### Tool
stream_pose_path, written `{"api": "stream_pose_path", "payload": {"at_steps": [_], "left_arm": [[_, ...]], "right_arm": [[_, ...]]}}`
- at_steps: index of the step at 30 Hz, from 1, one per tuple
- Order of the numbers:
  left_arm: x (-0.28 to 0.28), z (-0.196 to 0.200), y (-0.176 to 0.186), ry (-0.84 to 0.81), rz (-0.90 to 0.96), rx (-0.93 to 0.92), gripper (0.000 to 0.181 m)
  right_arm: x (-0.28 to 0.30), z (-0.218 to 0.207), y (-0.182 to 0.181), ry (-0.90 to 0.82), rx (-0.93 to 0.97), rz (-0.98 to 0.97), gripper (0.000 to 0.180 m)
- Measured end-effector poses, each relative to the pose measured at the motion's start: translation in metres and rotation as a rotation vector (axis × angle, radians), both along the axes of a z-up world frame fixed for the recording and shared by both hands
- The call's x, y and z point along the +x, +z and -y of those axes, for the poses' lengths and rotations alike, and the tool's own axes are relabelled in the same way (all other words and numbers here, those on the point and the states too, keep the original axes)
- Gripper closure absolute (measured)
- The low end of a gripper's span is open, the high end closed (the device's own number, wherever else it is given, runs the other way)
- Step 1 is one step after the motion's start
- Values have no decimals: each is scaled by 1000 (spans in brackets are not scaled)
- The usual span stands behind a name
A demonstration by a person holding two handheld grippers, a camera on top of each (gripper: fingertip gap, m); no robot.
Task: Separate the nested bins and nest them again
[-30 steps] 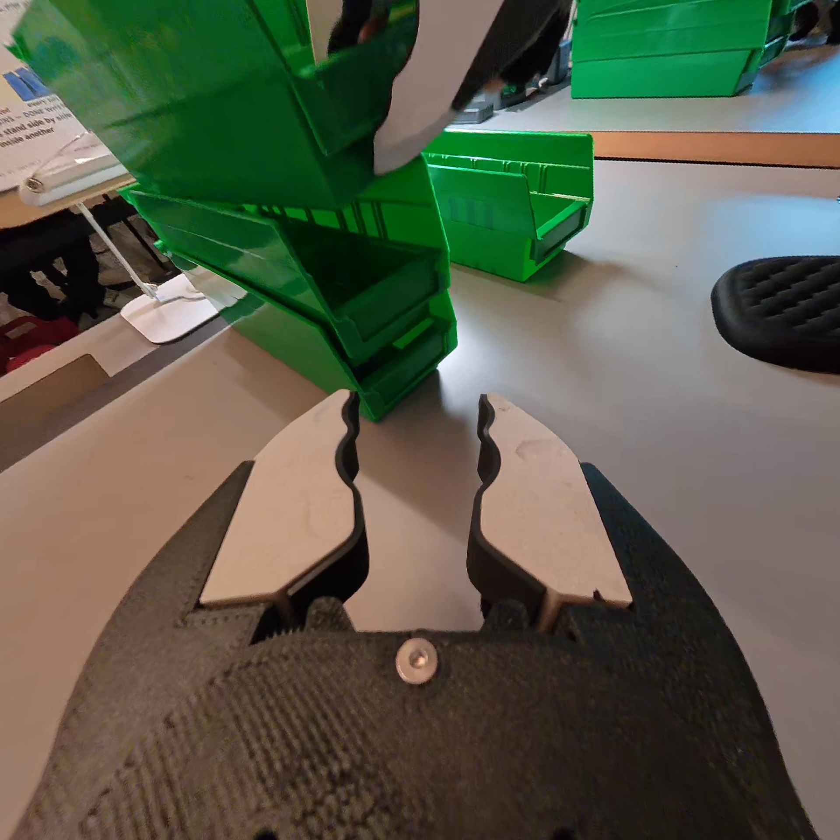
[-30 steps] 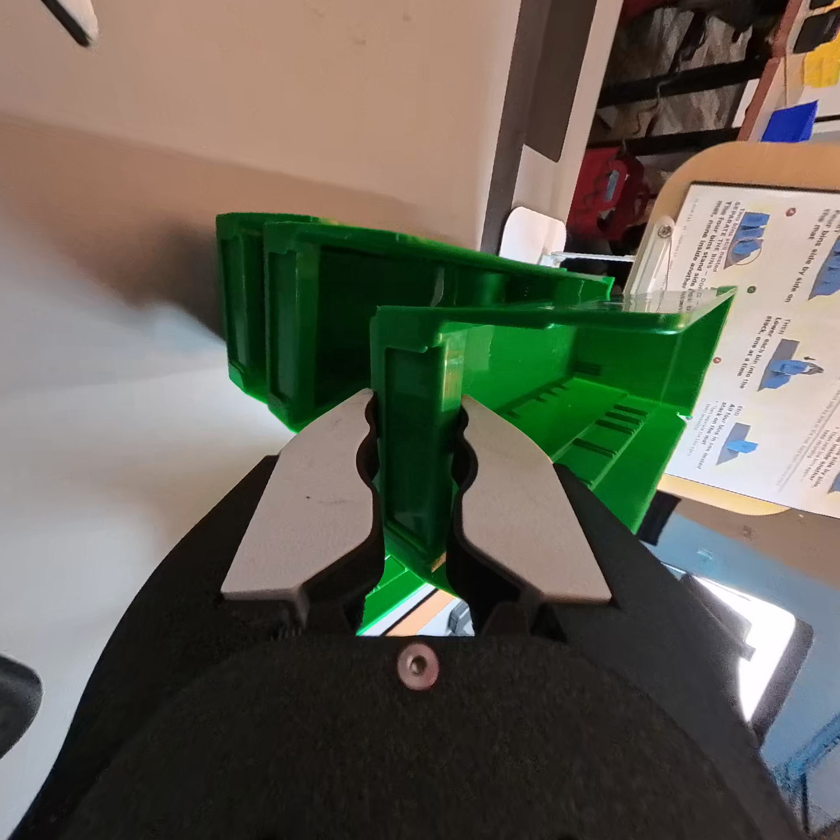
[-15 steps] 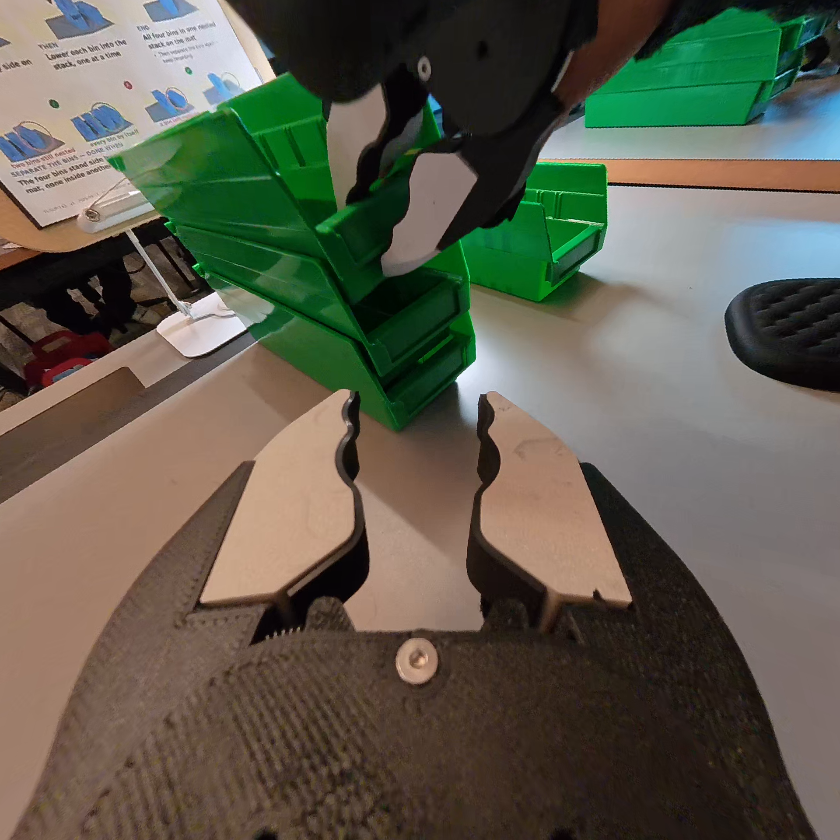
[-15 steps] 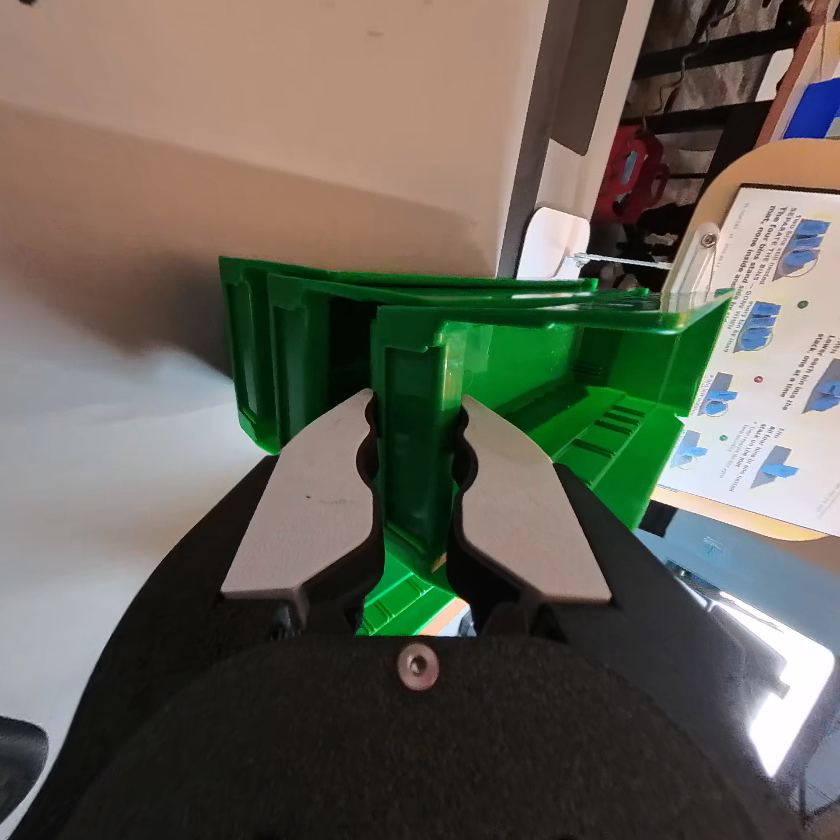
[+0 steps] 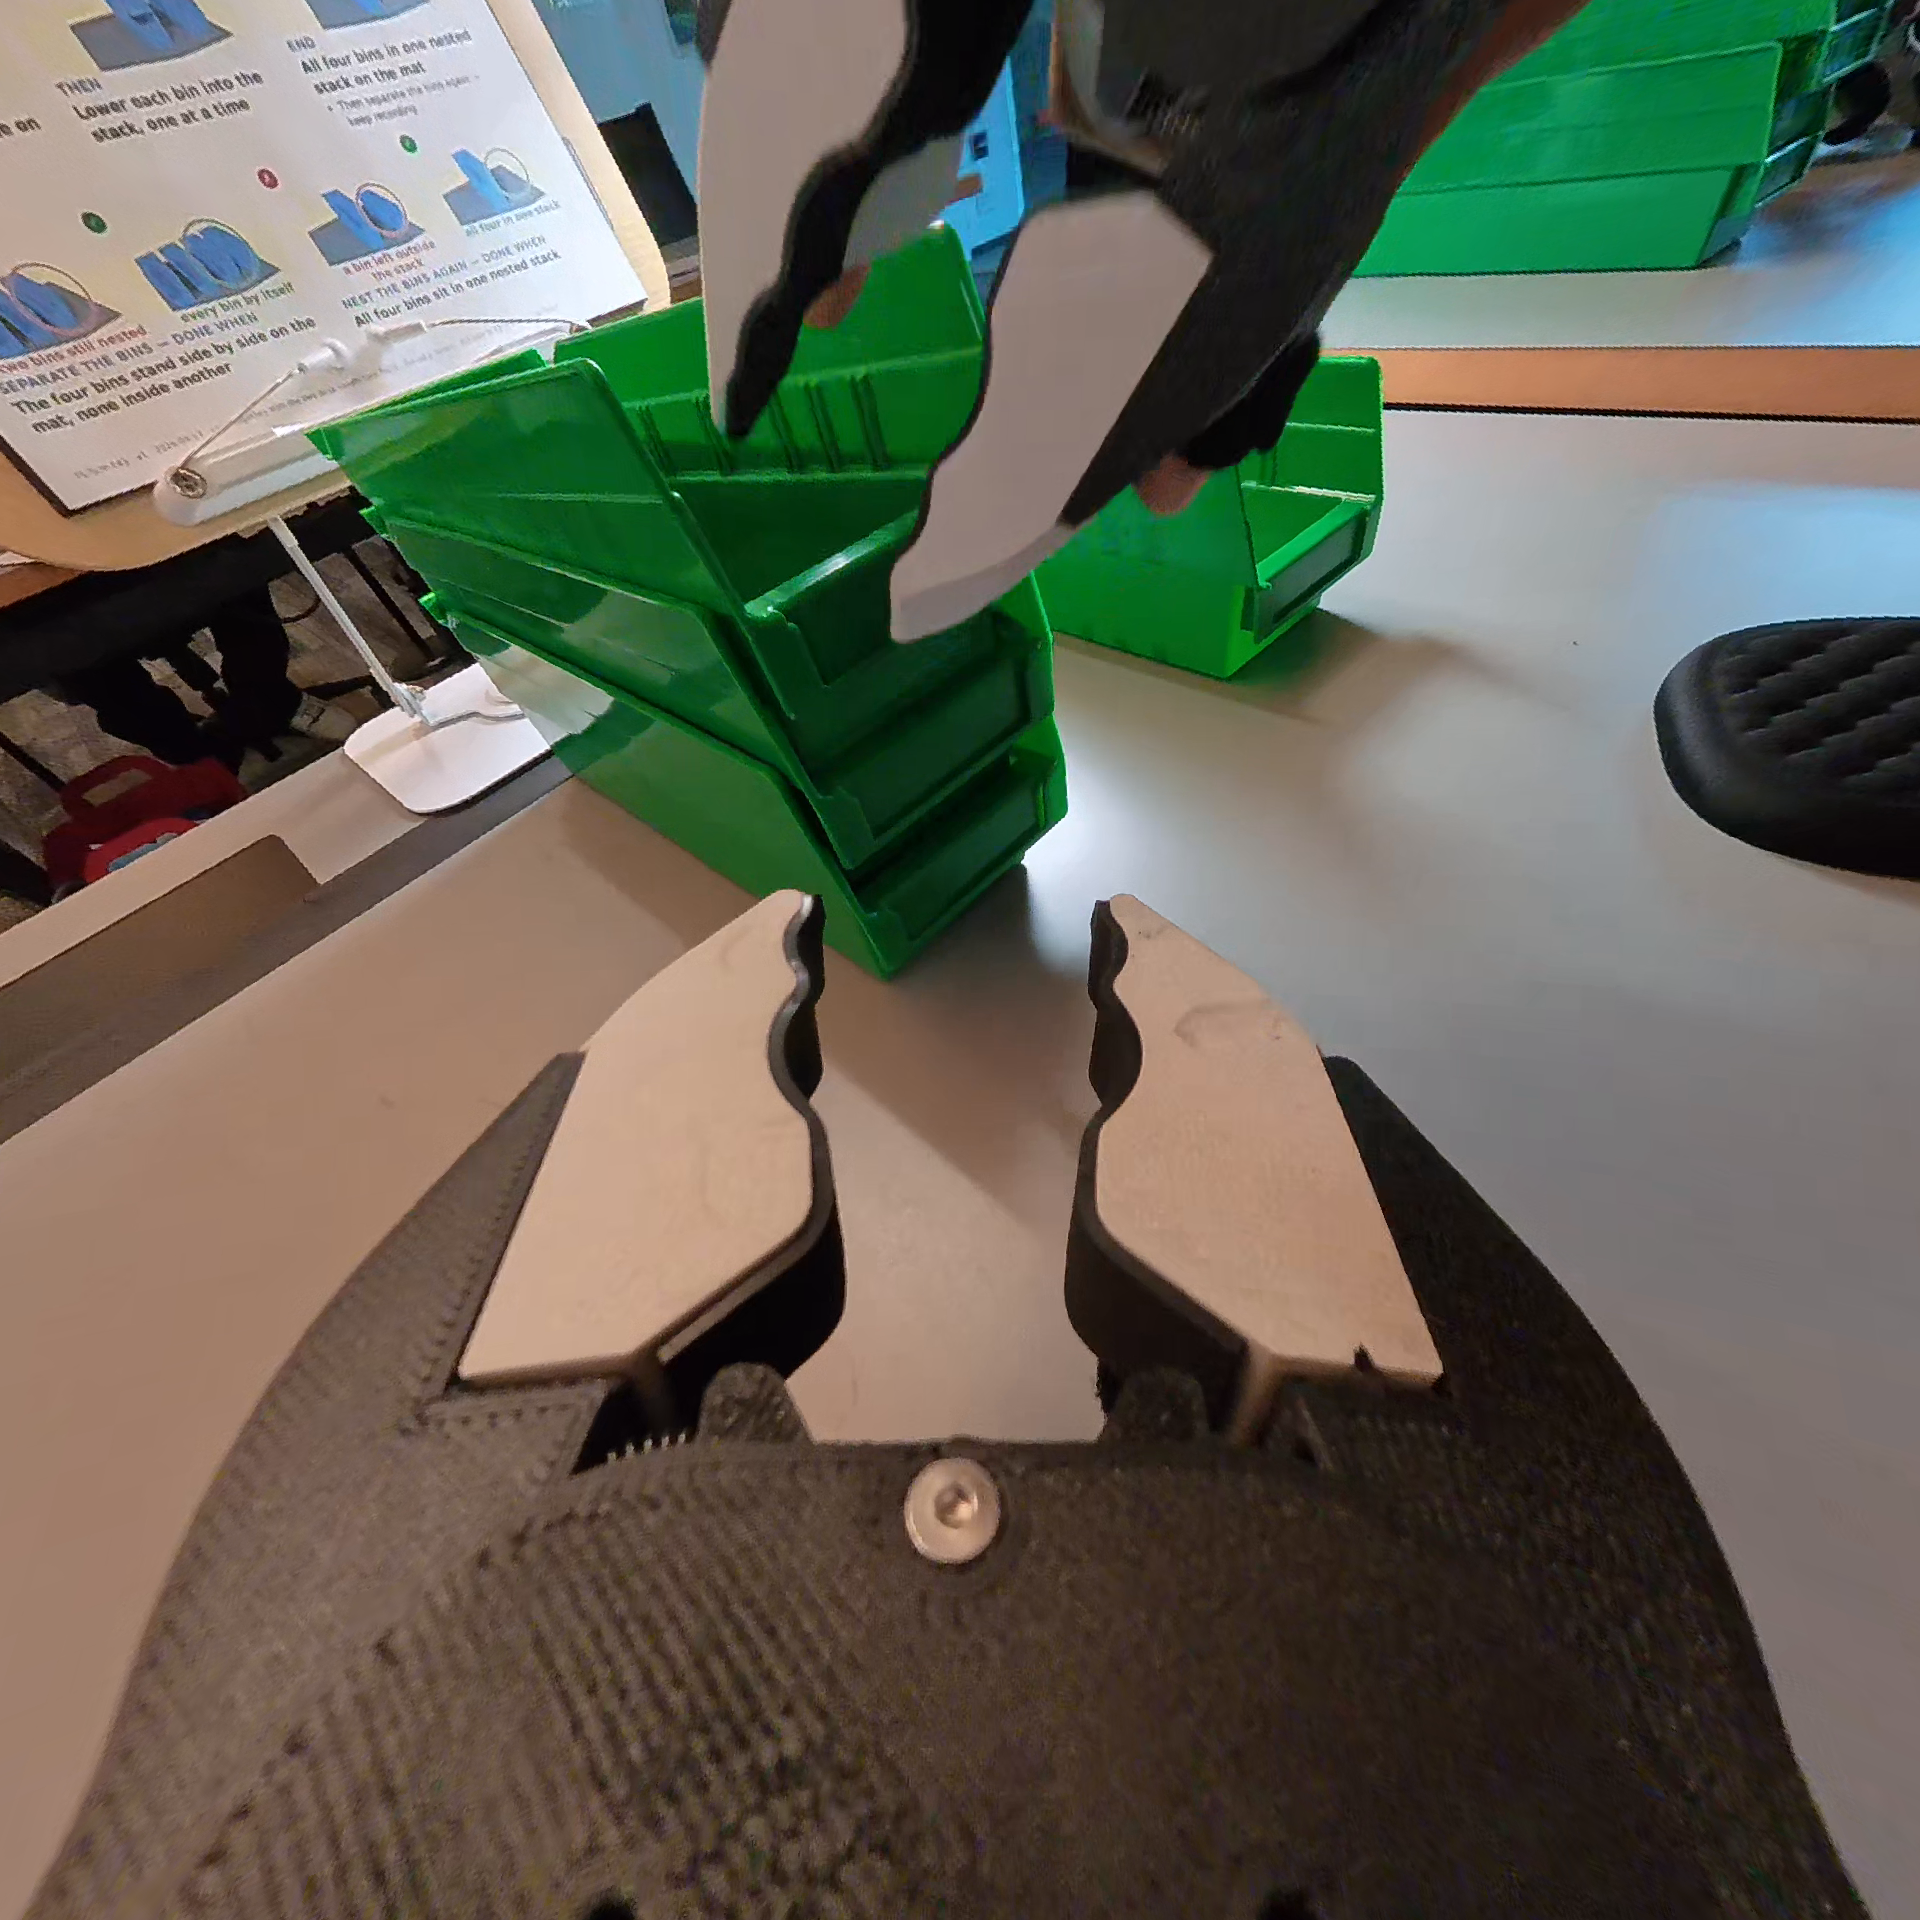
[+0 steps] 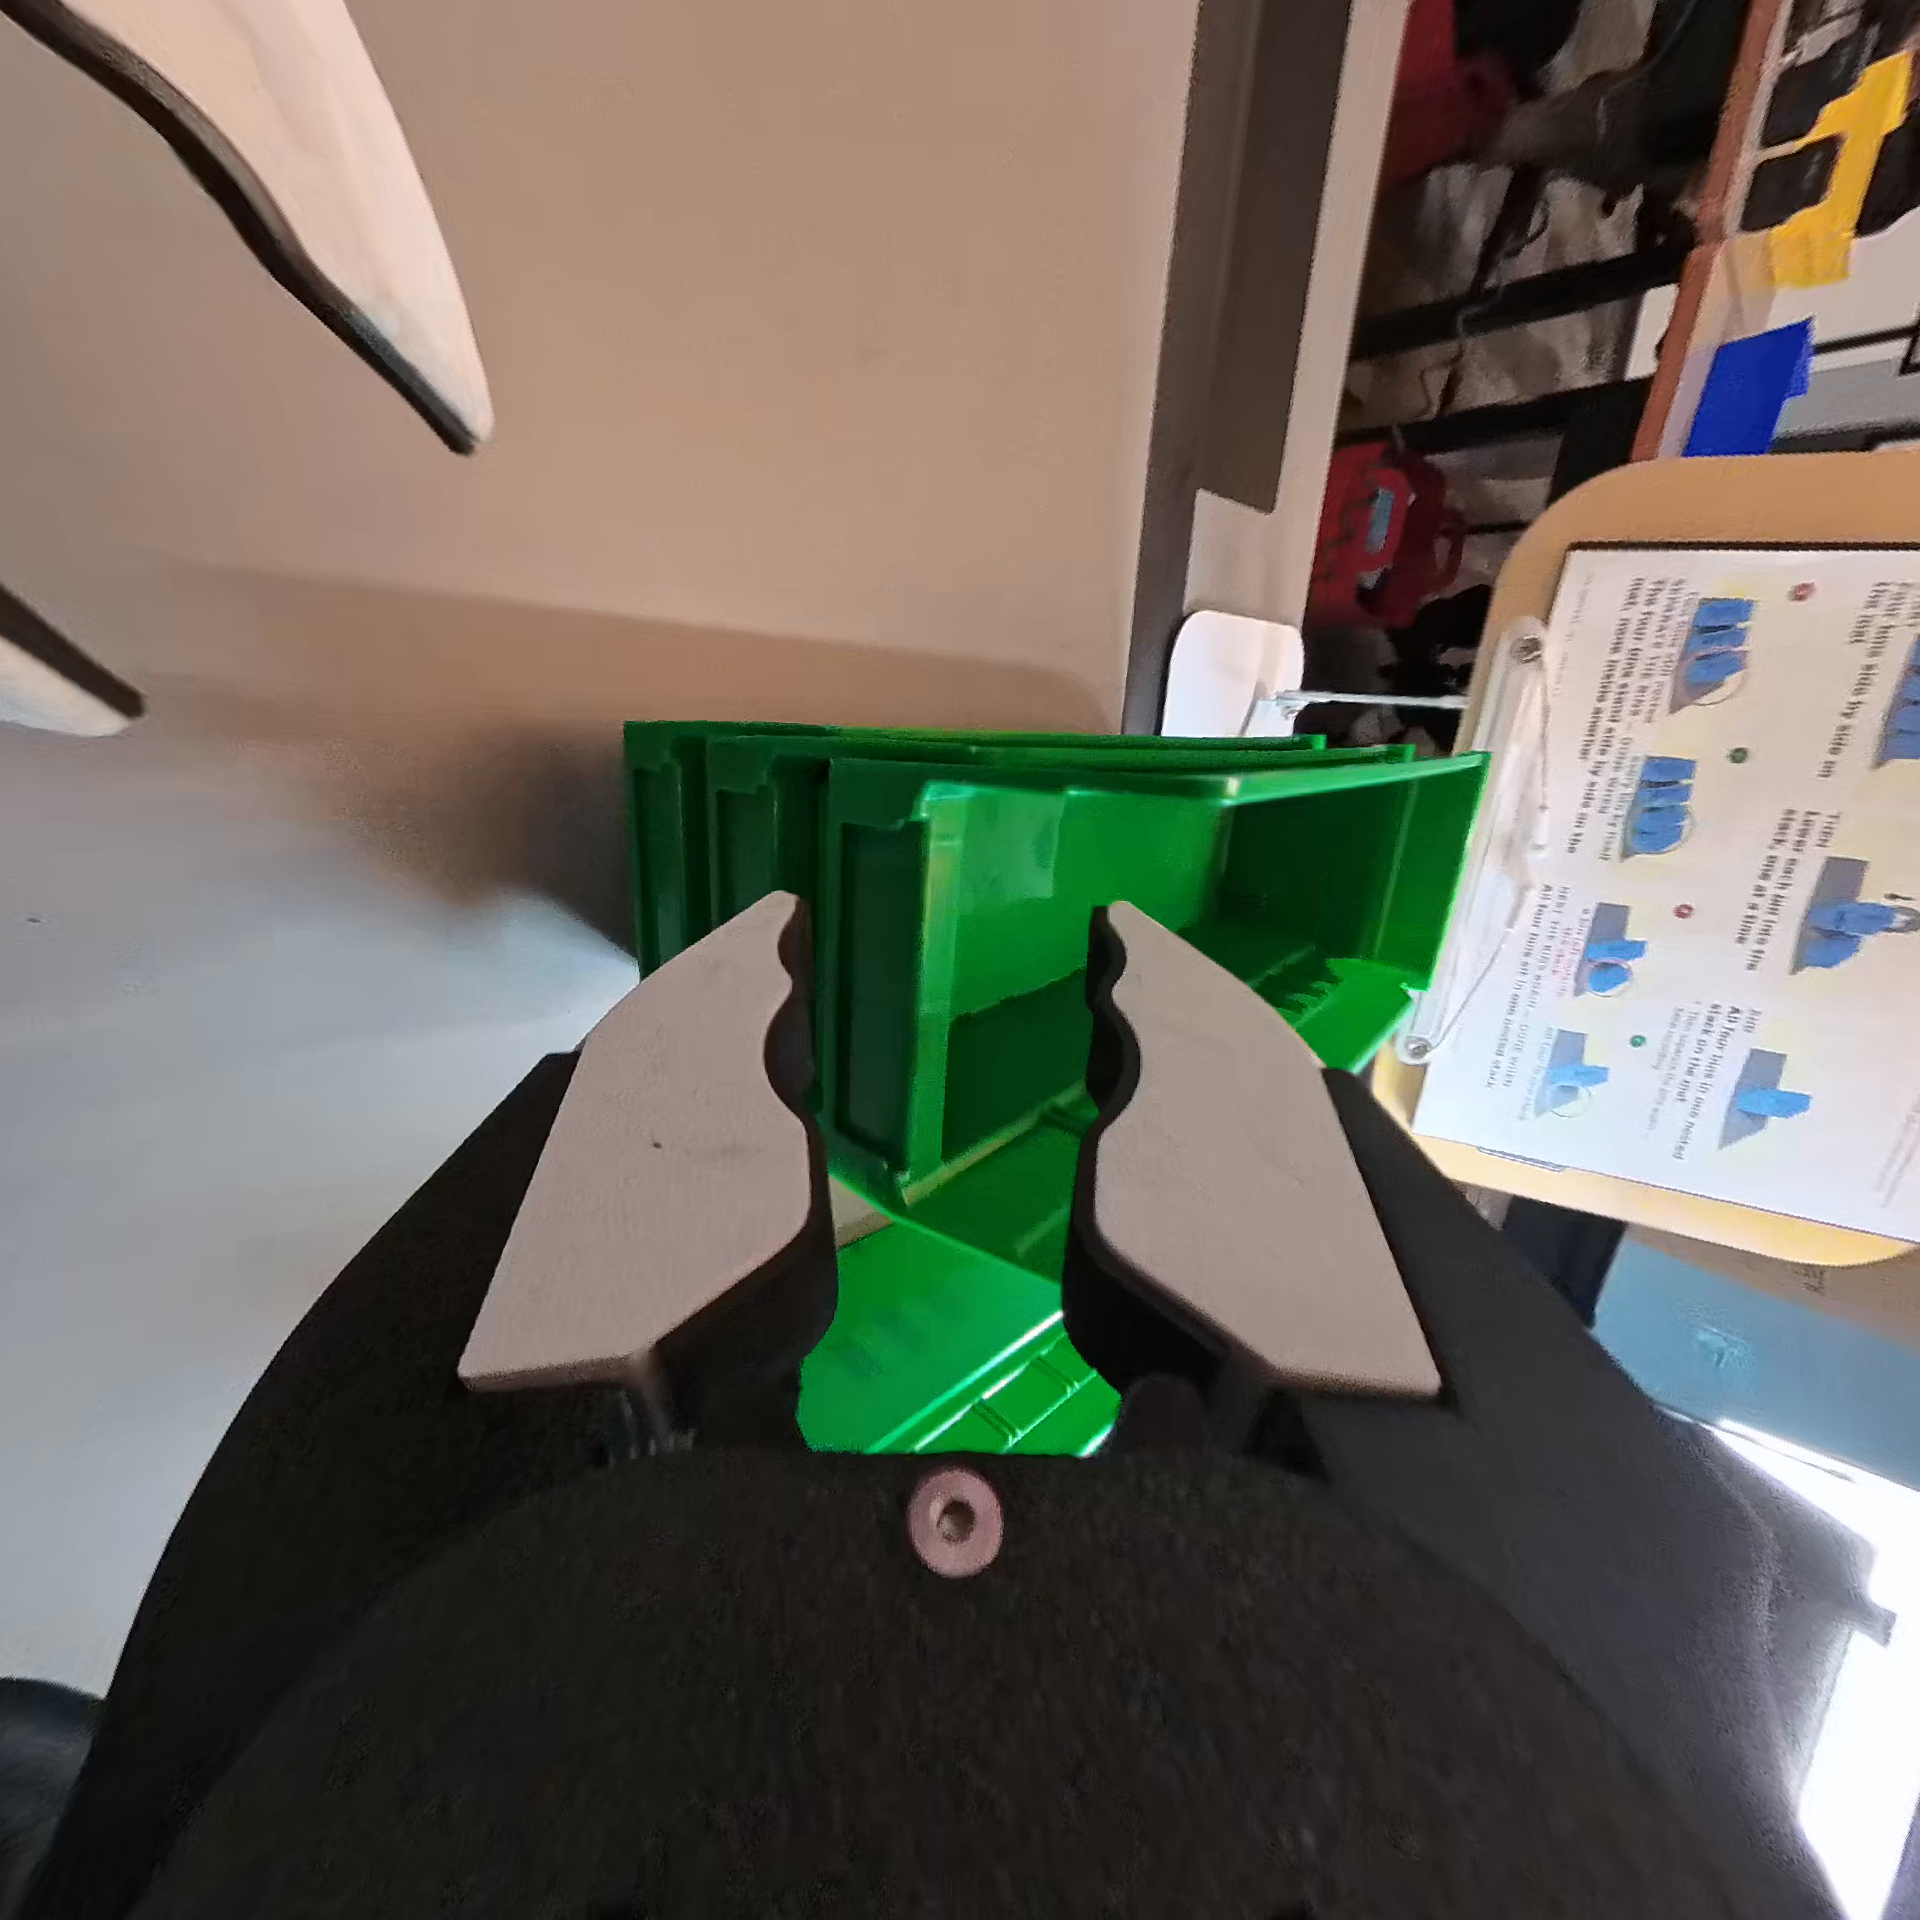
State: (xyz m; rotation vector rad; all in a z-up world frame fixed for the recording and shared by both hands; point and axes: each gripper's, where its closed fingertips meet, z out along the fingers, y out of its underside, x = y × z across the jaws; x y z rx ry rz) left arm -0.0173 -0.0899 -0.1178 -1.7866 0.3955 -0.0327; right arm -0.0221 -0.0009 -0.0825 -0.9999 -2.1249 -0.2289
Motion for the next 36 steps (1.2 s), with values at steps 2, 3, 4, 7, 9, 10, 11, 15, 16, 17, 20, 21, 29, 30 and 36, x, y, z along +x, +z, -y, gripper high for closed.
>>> {"api": "stream_pose_path", "payload": {"at_steps": [2,3,4,7,9,10,11,15,16,17,20,21,29,30,36], "left_arm": [[1,1,0,-1,0,1,132],[1,1,0,-2,1,2,131],[1,1,0,-3,3,3,131],[1,1,-1,-5,4,-4,131],[2,0,-4,-8,-1,-12,131],[3,0,-5,-11,-4,-16,131],[4,0,-7,-13,-7,-20,131],[12,0,-14,-32,-19,-37,130],[13,0,-15,-37,-23,-41,130],[15,-1,-17,-41,-28,-45,130],[18,-2,-24,-53,-46,-60,130],[19,-2,-26,-56,-49,-65,130],[20,-2,-37,-62,-54,-99,128],[20,-2,-37,-61,-56,-97,128],[15,-1,-30,-47,-51,-73,128]], "right_arm": [[6,4,14,2,-16,-51,129],[10,5,22,0,-29,-84,130],[16,5,30,-8,-44,-118,130],[44,-5,50,-59,-82,-206,129],[70,-21,56,-119,-99,-242,129],[84,-31,55,-154,-104,-247,129],[99,-42,52,-191,-105,-246,129],[155,-74,15,-319,-136,-175,124],[167,-79,2,-337,-139,-142,123],[176,-84,-12,-350,-135,-106,122],[194,-88,-60,-376,-194,-14,119],[196,-90,-74,-379,-200,10,117],[196,-123,-131,-376,-134,98,114],[198,-127,-135,-375,-116,118,117],[196,-140,-136,-338,31,141,151]]}}
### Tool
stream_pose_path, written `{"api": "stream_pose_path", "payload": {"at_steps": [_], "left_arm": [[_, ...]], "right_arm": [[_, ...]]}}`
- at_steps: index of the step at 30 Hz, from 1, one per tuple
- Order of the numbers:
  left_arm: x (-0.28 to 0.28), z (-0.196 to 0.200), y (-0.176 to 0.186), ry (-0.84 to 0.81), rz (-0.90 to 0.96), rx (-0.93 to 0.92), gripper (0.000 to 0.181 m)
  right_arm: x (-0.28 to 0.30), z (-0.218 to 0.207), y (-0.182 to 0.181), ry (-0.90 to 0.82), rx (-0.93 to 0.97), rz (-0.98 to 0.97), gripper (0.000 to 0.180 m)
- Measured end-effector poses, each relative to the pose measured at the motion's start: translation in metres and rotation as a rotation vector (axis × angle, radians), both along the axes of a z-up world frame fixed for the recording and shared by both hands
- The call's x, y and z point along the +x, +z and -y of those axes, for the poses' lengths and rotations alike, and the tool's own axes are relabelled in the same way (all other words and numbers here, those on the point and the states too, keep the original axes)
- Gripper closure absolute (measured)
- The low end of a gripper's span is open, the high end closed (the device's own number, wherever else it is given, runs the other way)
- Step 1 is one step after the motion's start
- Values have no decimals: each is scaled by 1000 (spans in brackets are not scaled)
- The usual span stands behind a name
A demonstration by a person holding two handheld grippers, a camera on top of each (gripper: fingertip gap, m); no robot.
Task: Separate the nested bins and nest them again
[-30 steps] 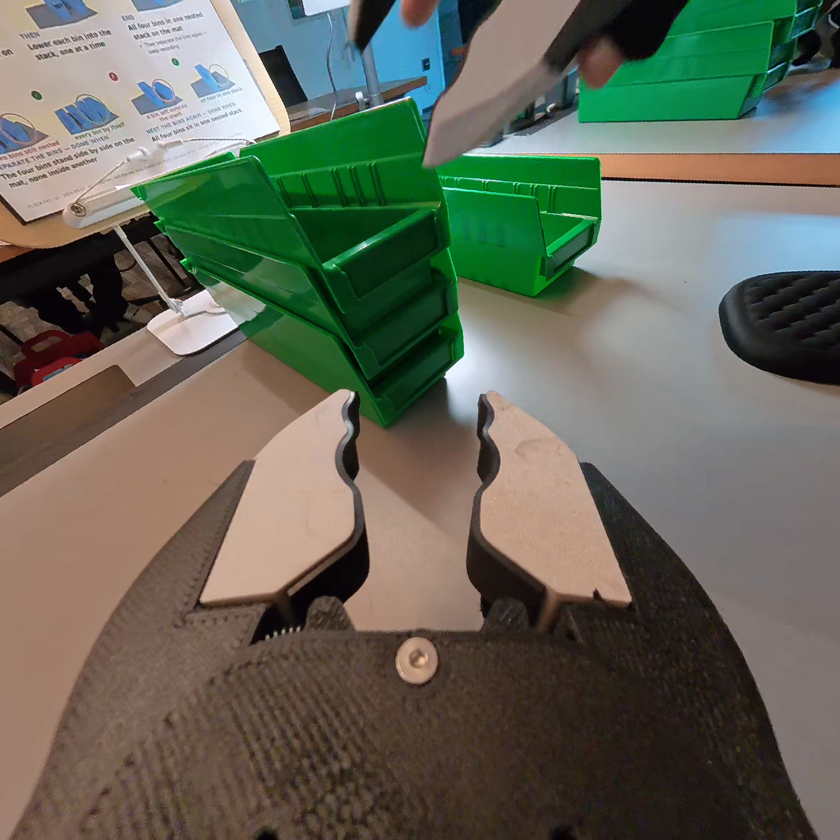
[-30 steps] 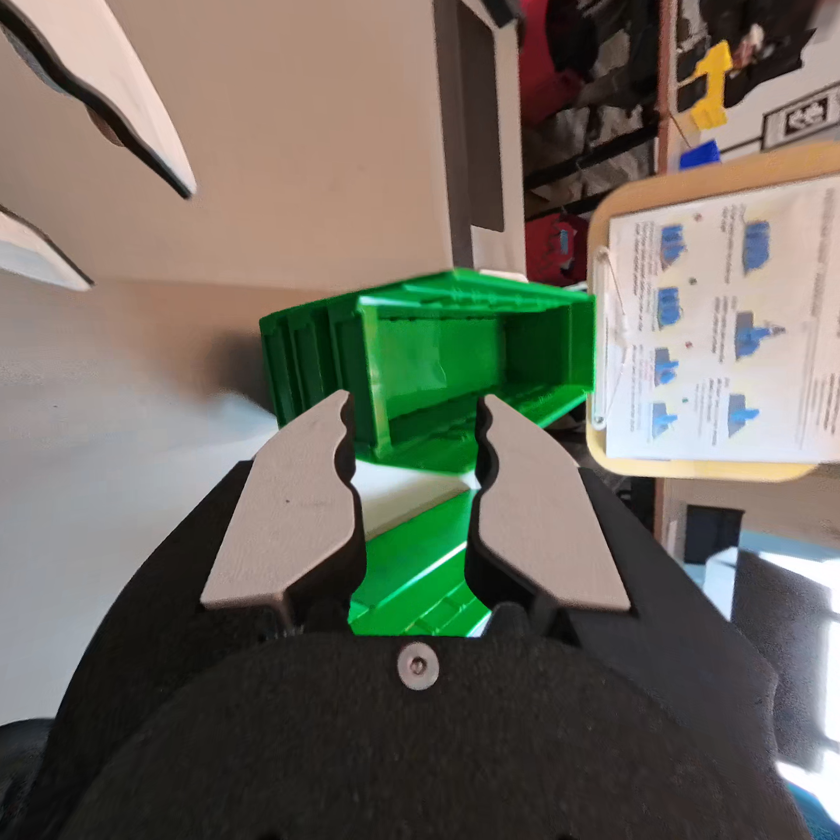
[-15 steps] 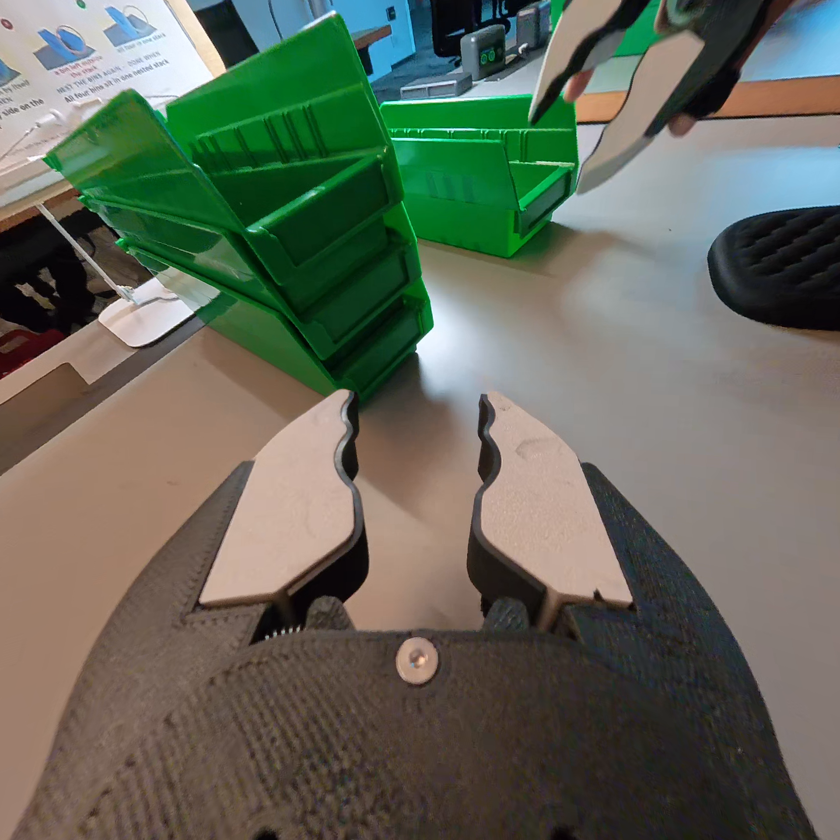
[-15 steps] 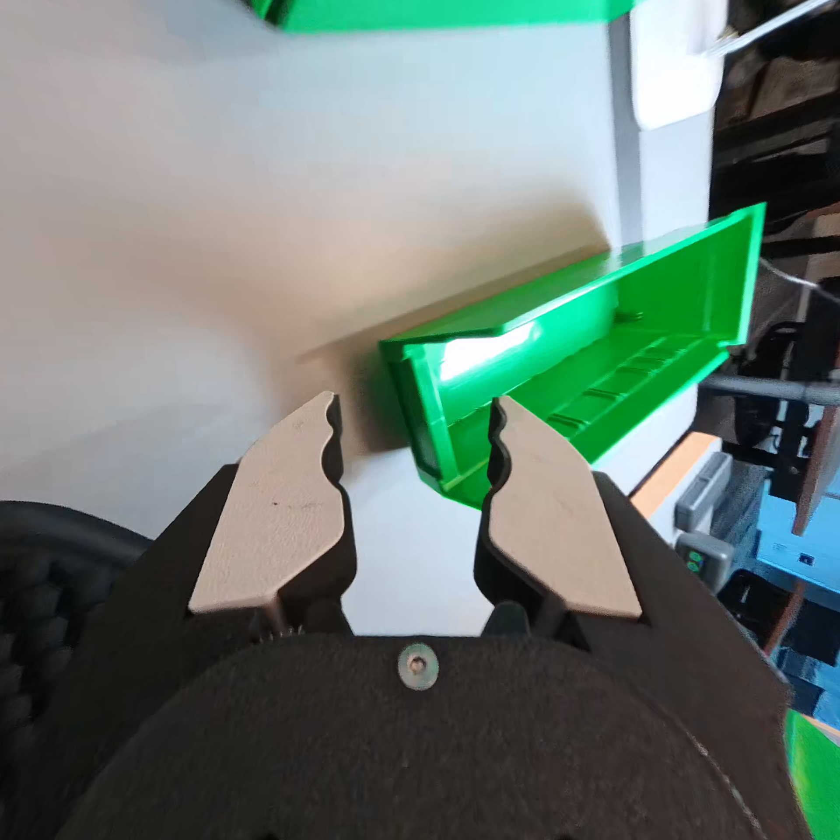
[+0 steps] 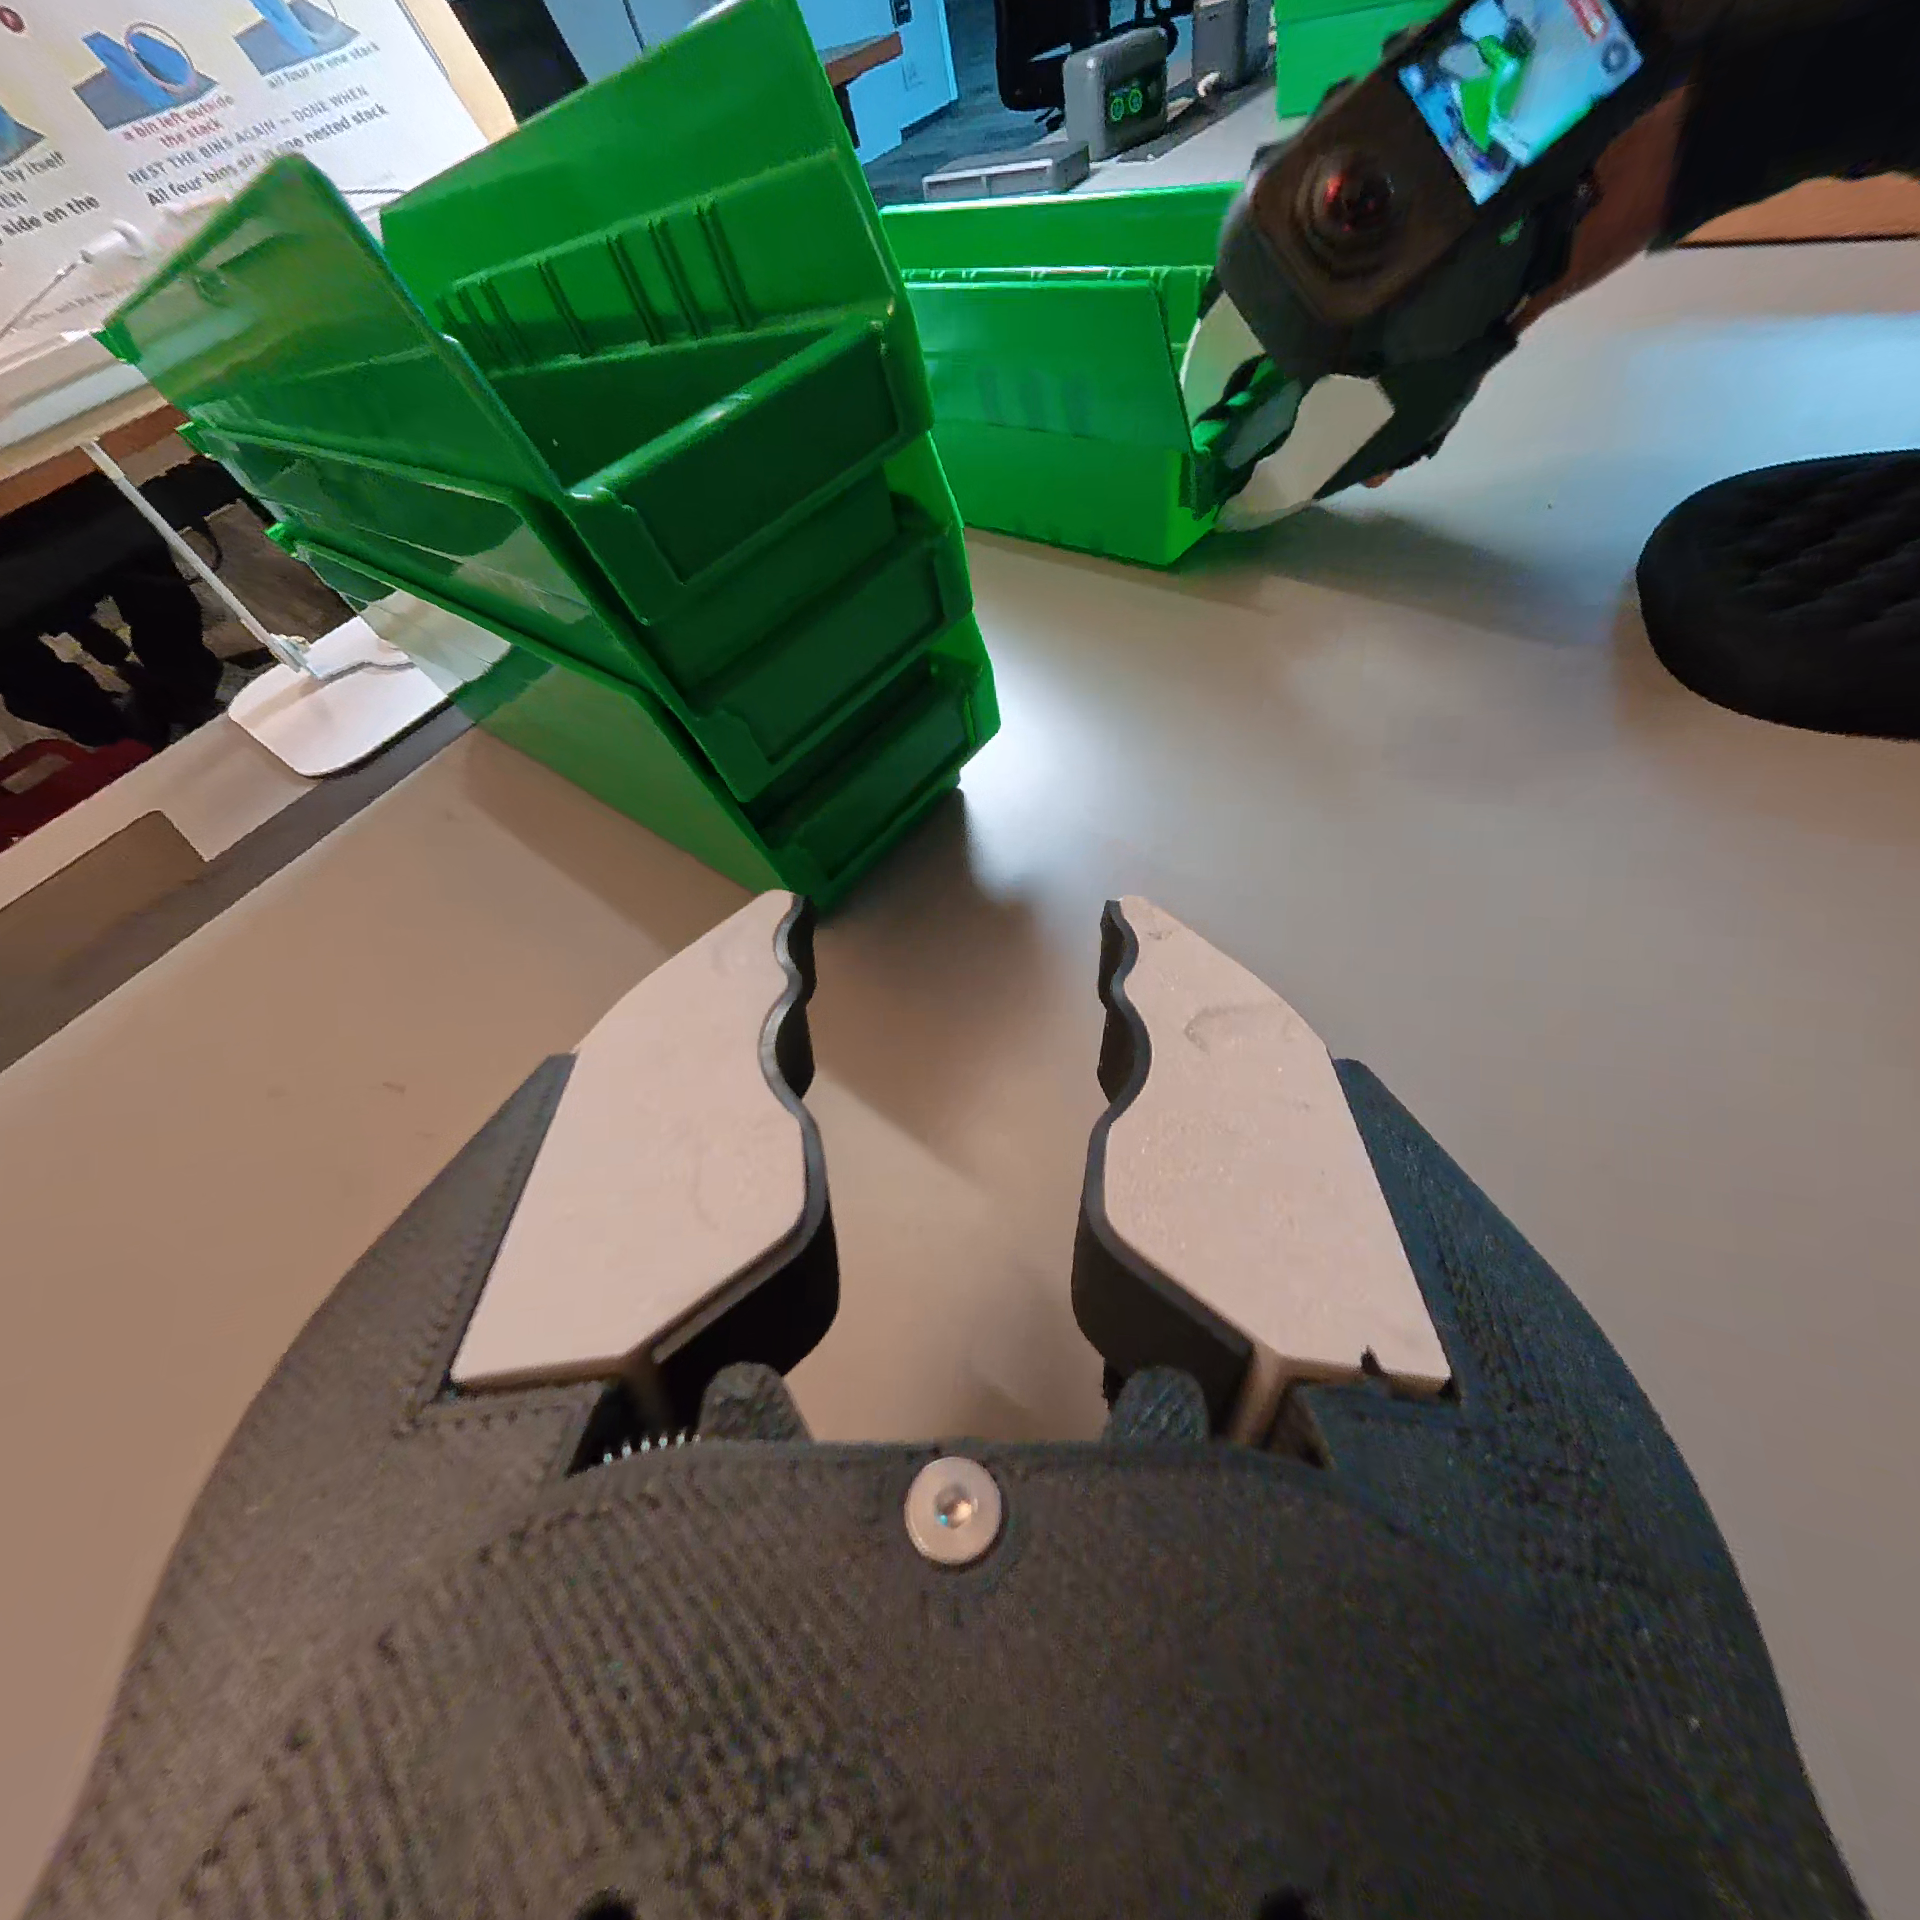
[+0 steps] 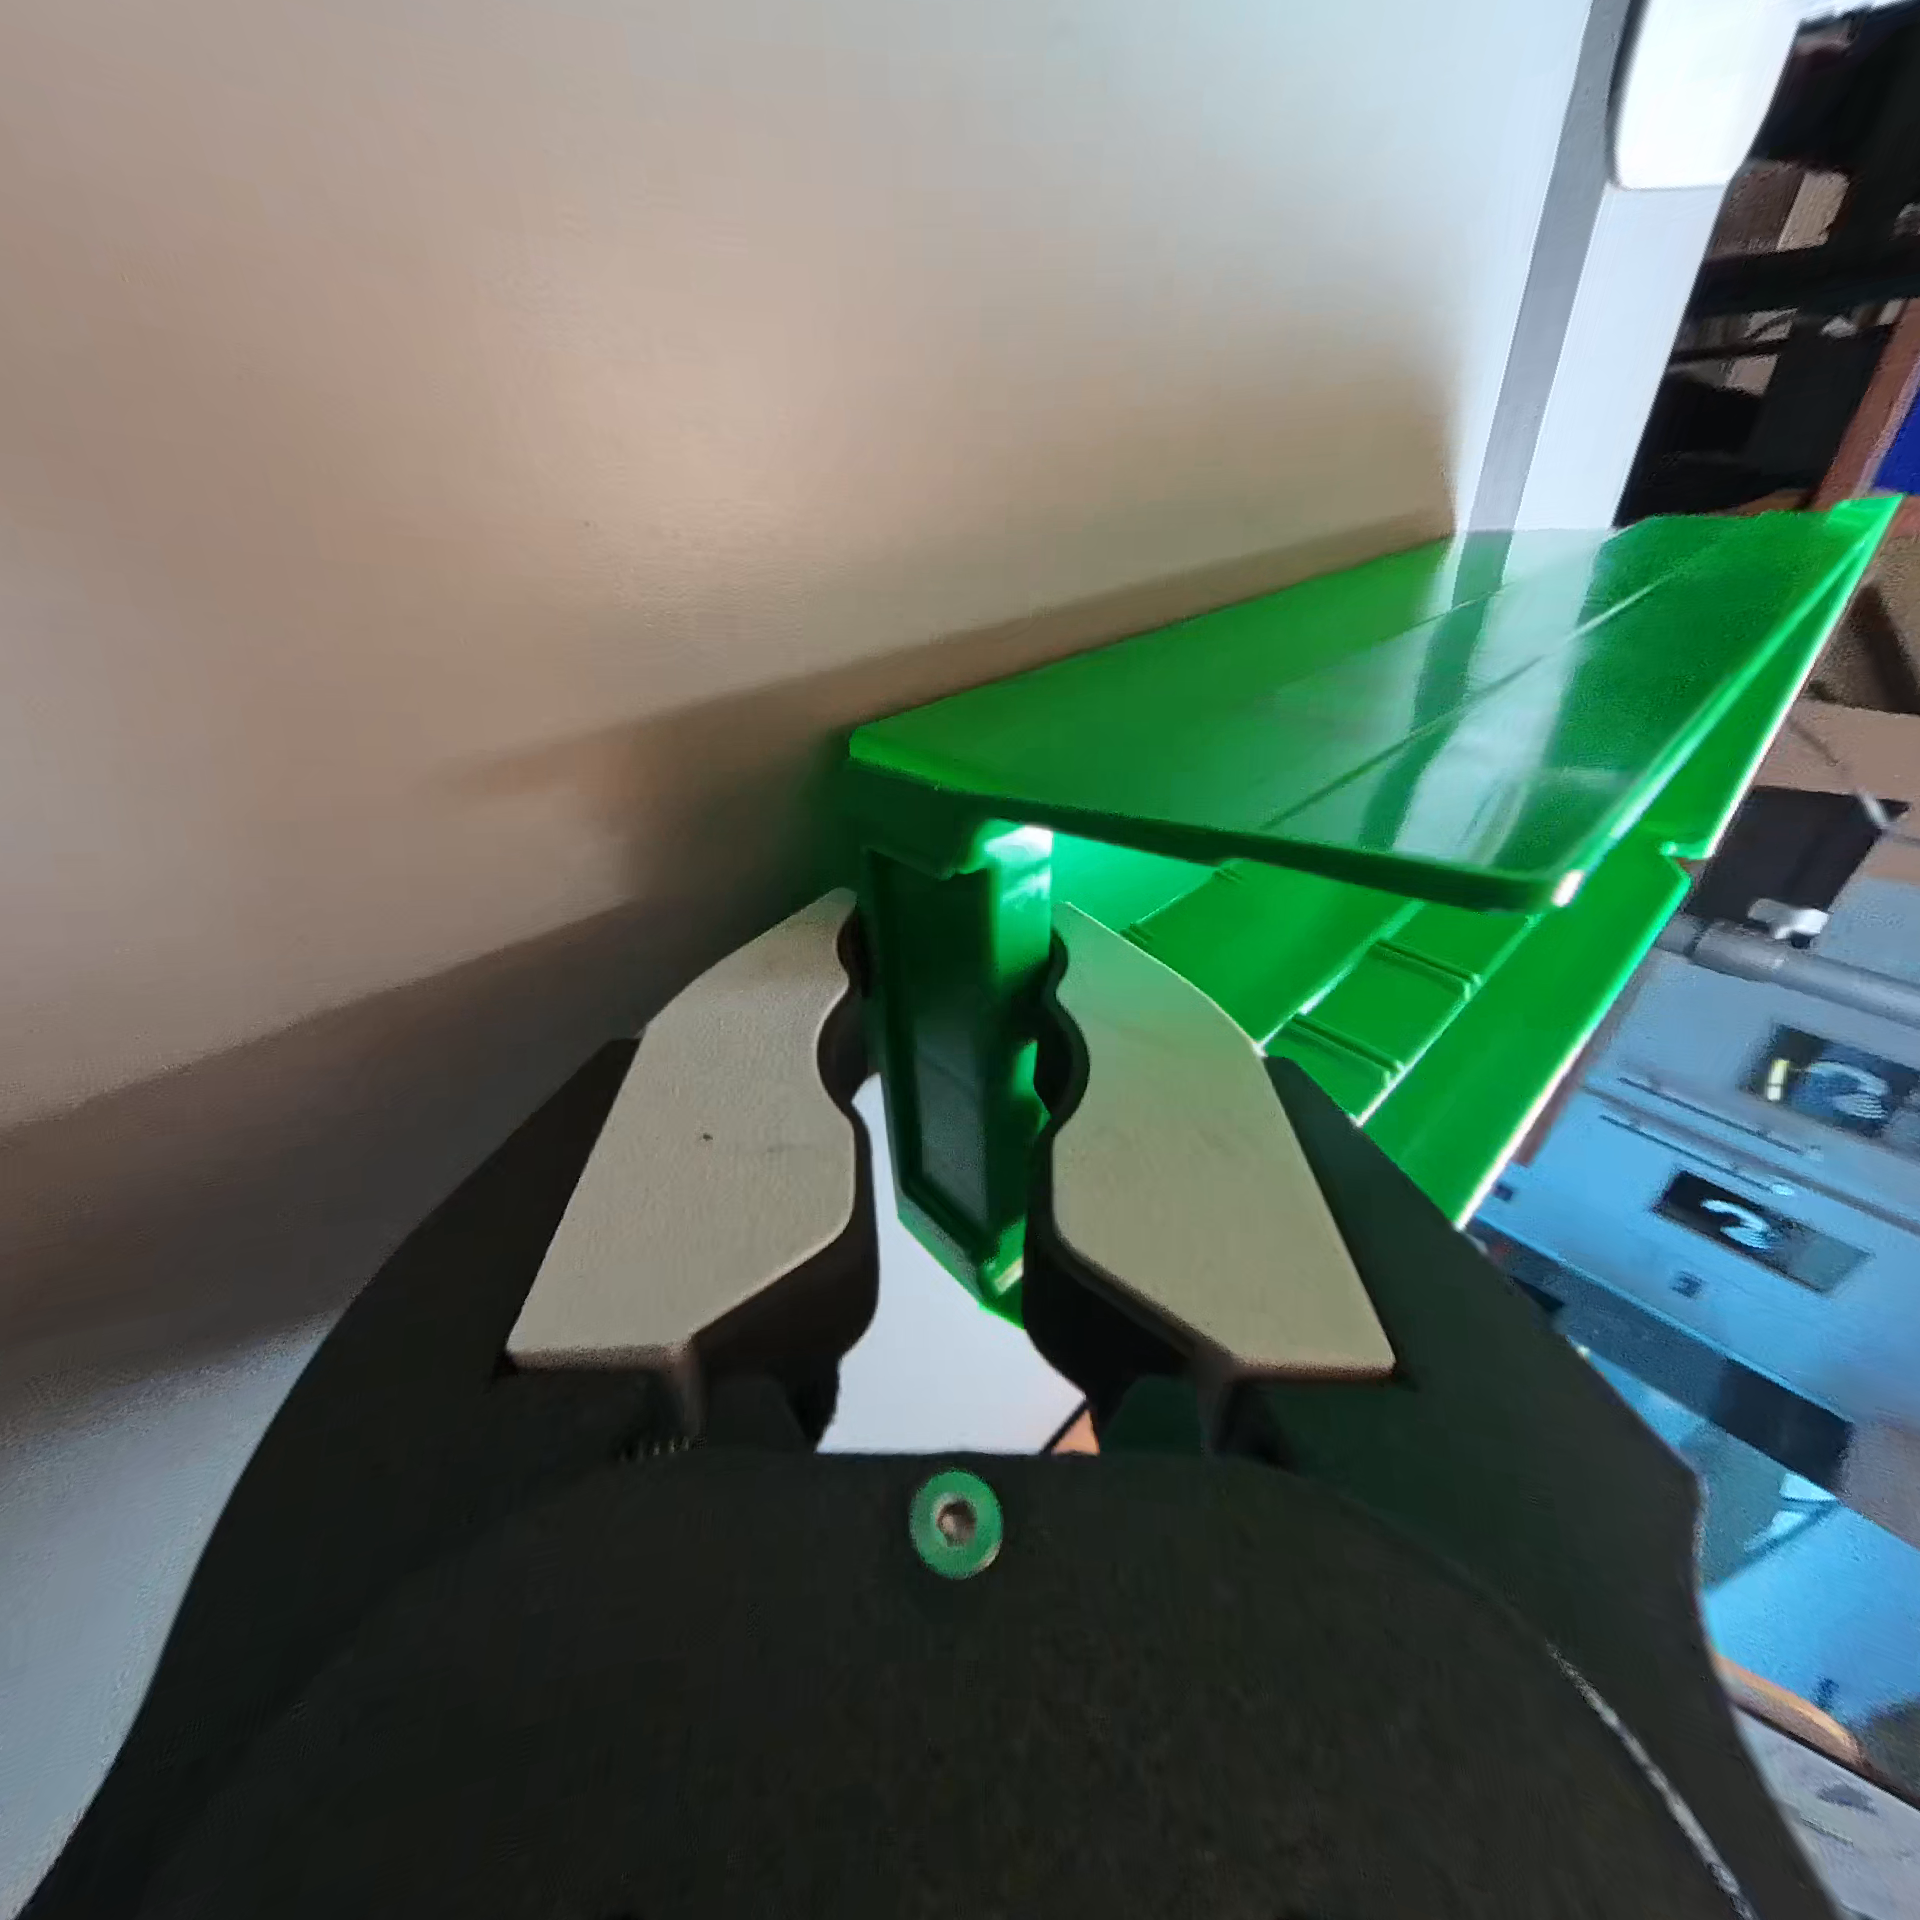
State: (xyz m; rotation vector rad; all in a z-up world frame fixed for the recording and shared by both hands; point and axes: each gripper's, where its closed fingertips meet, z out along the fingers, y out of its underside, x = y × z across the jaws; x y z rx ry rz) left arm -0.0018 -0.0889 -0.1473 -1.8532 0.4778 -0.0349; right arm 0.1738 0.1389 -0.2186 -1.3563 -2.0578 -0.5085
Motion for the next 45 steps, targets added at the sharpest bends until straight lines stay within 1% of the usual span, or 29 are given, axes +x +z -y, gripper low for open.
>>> {"api": "stream_pose_path", "payload": {"at_steps": [5,11,14,20,24,28,31,36,45], "left_arm": [[-6,0,6,14,19,13,128],[-5,0,4,12,13,11,128],[-6,-1,4,15,10,12,128],[-6,-2,2,15,4,4,129],[-7,-3,-1,16,-12,1,129],[-10,-4,-3,24,-13,-3,129],[-13,-5,-1,31,-25,7,129],[-15,-3,4,39,-39,32,130],[-15,-3,8,37,-49,50,130]], "right_arm": [[-6,20,12,1,17,-48,152],[-5,43,49,22,46,-75,152],[-10,59,77,37,25,-106,152],[-34,80,154,95,62,-159,151],[-66,95,198,139,37,-174,151],[-108,103,223,193,37,-177,151],[-140,103,225,214,40,-163,151],[-177,100,205,211,15,-133,151],[-199,101,172,214,-20,-75,151]]}}
